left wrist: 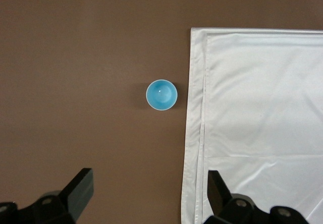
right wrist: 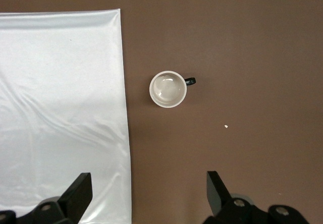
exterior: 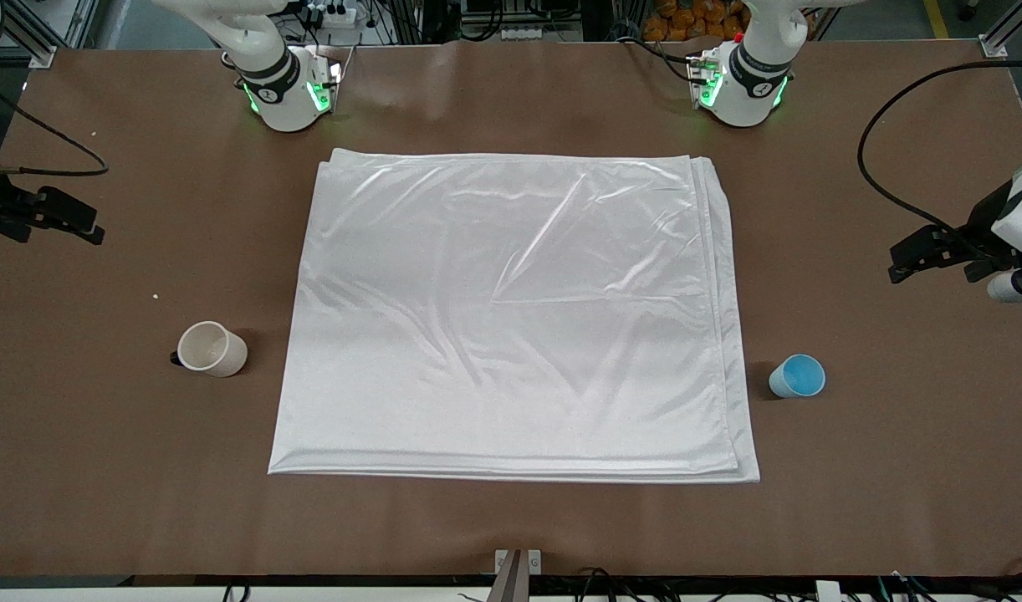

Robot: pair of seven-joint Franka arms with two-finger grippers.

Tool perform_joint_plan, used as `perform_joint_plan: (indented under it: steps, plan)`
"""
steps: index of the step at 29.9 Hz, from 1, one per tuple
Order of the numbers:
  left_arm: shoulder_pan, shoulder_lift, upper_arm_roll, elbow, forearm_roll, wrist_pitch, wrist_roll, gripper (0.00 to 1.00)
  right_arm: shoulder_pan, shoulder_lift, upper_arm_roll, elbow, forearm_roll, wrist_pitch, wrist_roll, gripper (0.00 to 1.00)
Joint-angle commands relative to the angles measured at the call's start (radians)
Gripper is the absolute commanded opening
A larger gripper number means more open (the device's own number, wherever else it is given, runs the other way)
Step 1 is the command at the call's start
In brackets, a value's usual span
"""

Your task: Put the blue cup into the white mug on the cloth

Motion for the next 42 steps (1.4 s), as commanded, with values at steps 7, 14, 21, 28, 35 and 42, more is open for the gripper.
perform_joint_plan:
  steps: [7,14,21,28,35,42]
  plan:
    - [0.007,0.000,-0.002,0.008,0.016,-0.007,-0.018,1.00,-0.008,-0.008,0.003,-0.008,0.021,0.000,0.014,1.00]
    - [0.007,0.009,-0.002,0.008,0.020,-0.004,-0.012,1.00,-0.006,-0.008,0.004,-0.009,0.020,0.005,0.014,1.00]
    - [0.010,0.009,0.000,0.001,0.013,0.032,-0.014,1.00,-0.008,-0.008,0.004,-0.035,0.020,0.019,0.004,1.00]
    - [0.039,0.055,0.000,-0.006,0.011,0.069,-0.008,1.00,0.003,-0.011,0.006,-0.090,0.018,0.060,-0.015,1.00]
    - [0.067,0.103,-0.002,-0.006,-0.009,0.084,0.005,1.00,0.002,-0.013,0.006,-0.192,0.018,0.184,-0.183,1.00]
    - [0.064,0.143,-0.002,-0.010,-0.009,0.113,0.008,1.00,-0.005,-0.008,0.006,-0.267,0.018,0.273,-0.323,1.00]
